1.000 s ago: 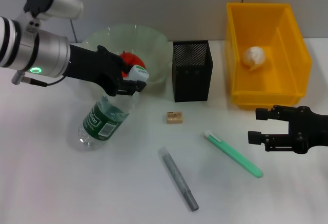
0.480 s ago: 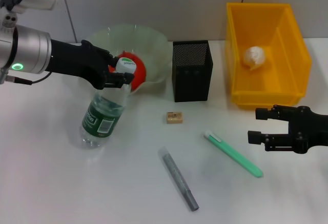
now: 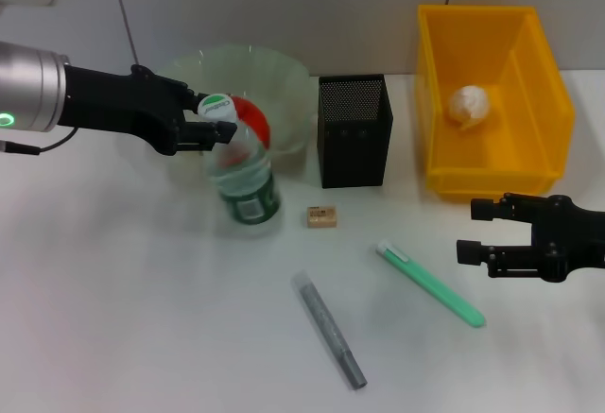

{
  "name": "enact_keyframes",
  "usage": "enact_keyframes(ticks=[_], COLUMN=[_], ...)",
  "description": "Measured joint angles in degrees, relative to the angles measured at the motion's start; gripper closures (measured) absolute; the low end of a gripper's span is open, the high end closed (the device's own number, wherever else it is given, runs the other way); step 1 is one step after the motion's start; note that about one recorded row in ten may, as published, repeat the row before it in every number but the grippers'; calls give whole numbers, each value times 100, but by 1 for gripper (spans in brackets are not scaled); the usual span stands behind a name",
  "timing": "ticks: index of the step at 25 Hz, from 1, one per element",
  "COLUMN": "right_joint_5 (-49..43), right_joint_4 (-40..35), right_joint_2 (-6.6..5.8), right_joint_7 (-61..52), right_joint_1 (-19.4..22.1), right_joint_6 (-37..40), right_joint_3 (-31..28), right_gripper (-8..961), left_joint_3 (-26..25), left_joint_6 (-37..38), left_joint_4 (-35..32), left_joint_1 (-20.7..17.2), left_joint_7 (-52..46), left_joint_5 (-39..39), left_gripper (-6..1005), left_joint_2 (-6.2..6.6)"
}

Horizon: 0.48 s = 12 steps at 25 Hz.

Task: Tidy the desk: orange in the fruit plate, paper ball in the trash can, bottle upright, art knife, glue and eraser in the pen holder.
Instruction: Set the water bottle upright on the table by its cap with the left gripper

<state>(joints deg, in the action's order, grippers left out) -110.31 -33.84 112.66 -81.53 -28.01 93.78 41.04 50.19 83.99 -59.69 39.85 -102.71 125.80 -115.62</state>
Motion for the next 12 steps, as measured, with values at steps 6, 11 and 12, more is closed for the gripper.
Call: enact_keyframes(ticks=[6, 11, 12], right_joint_5=[0, 0, 0], right_joint_4=[0, 0, 0], right_joint_2=[-5, -14, -15], right_joint_7=[-3, -3, -3], right_joint_1=[-9, -27, -30], right_joint_6=[0, 0, 0], right_joint_3=[0, 0, 0], right_gripper=[115, 114, 114], left_joint_3=[-29, -61, -72], left_joint_6=[72, 122, 132], left_joint_4=[0, -36, -61], left_joint_1=[-87, -151, -175], left_joint_7=[3, 5, 5], left_joint_5=[-151, -247, -248], left_gripper=[560, 564, 564], left_joint_2=[32, 50, 54])
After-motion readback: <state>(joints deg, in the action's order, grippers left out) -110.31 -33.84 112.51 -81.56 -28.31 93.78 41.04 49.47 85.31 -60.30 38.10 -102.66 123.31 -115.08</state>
